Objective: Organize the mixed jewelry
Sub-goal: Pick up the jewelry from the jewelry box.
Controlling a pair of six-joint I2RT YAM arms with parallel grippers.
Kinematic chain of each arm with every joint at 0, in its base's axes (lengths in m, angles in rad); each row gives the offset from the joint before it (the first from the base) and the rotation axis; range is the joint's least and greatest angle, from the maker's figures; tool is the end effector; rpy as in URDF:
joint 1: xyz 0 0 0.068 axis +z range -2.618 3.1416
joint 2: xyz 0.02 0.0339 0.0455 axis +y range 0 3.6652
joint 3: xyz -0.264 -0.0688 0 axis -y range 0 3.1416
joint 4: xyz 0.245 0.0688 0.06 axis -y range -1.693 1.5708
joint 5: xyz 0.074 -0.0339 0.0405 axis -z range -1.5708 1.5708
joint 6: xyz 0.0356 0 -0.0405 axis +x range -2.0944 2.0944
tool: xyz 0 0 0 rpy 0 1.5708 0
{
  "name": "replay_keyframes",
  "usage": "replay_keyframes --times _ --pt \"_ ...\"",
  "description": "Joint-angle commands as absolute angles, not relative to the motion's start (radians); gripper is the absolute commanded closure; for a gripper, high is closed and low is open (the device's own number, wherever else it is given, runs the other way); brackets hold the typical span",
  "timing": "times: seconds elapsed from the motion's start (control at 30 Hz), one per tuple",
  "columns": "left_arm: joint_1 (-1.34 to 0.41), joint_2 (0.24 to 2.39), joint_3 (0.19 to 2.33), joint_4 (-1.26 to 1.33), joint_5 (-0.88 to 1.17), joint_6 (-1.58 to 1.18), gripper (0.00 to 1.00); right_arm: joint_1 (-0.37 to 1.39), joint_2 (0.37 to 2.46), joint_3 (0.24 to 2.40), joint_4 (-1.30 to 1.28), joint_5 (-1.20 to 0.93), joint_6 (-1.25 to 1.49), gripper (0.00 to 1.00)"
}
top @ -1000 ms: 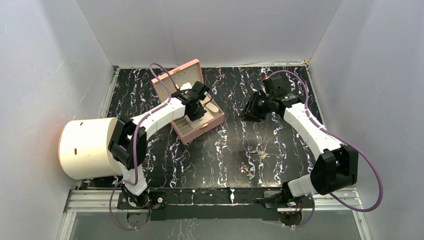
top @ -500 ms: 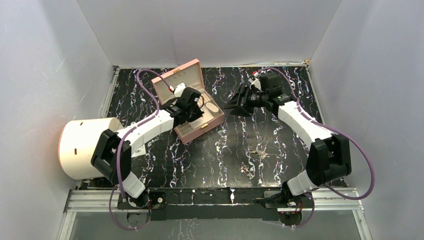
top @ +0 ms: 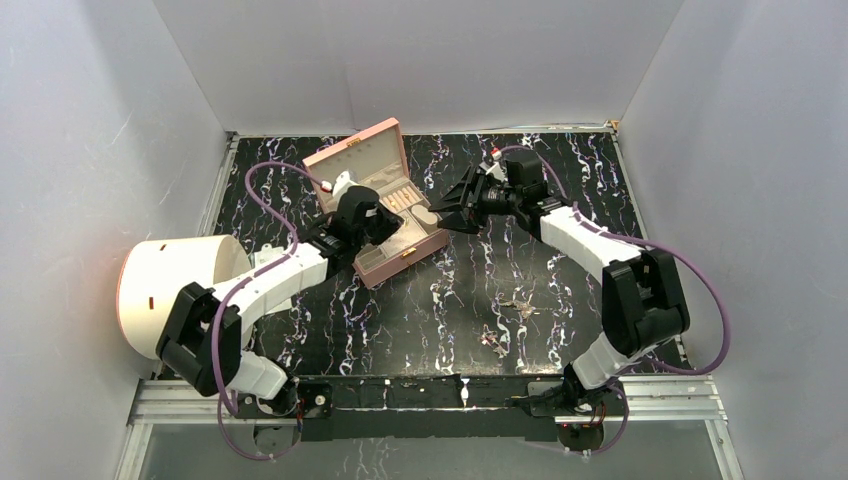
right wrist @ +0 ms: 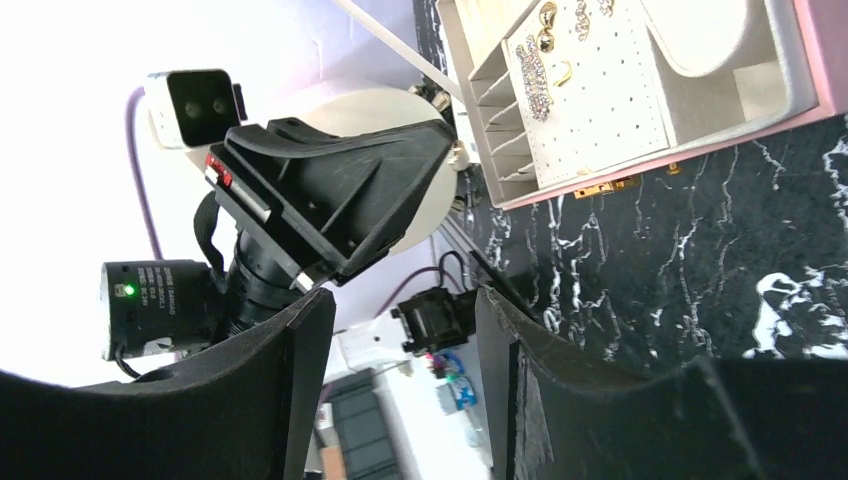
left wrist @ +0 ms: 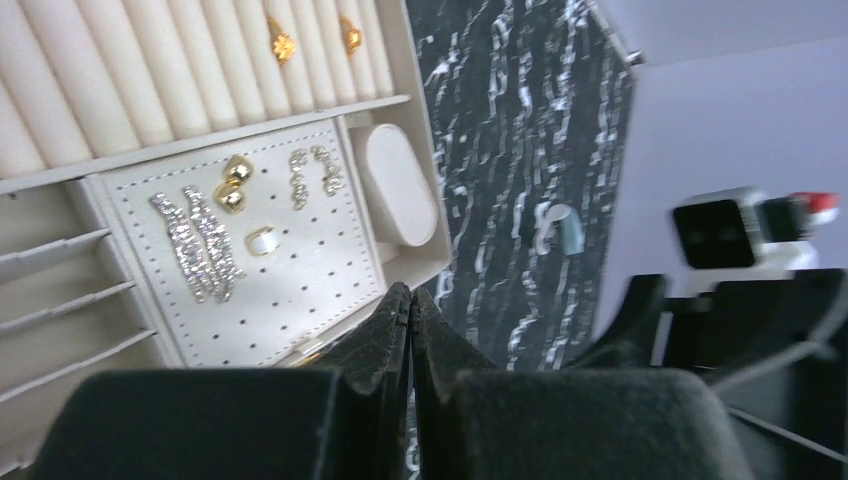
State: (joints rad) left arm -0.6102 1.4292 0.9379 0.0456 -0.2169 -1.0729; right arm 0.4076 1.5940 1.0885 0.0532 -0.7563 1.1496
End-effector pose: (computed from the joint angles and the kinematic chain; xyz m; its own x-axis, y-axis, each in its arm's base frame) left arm 0.2709 -0.1801 0.2653 -0.5206 -0.6829 -0.5124 -0.1191 0.6524 -0.7485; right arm 0.3203 0.1649 0.2676 -0.9443 0.3153 -0.0940 0.0166 0.3311 0.9435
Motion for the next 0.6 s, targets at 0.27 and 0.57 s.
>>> replay_keyframes --times 0.27,0.57 --pt "-0.542 1.335 0.841 0.362 -0.073 -1.236 1.00 0.427 1.664 1.039 0.381 -0.765 1.604 0.38" --pt "-0.534 1.330 0.798 0.472 -0.038 -1.235 1.00 0.459 1.709 1.064 0.507 -0.721 1.878 0.41"
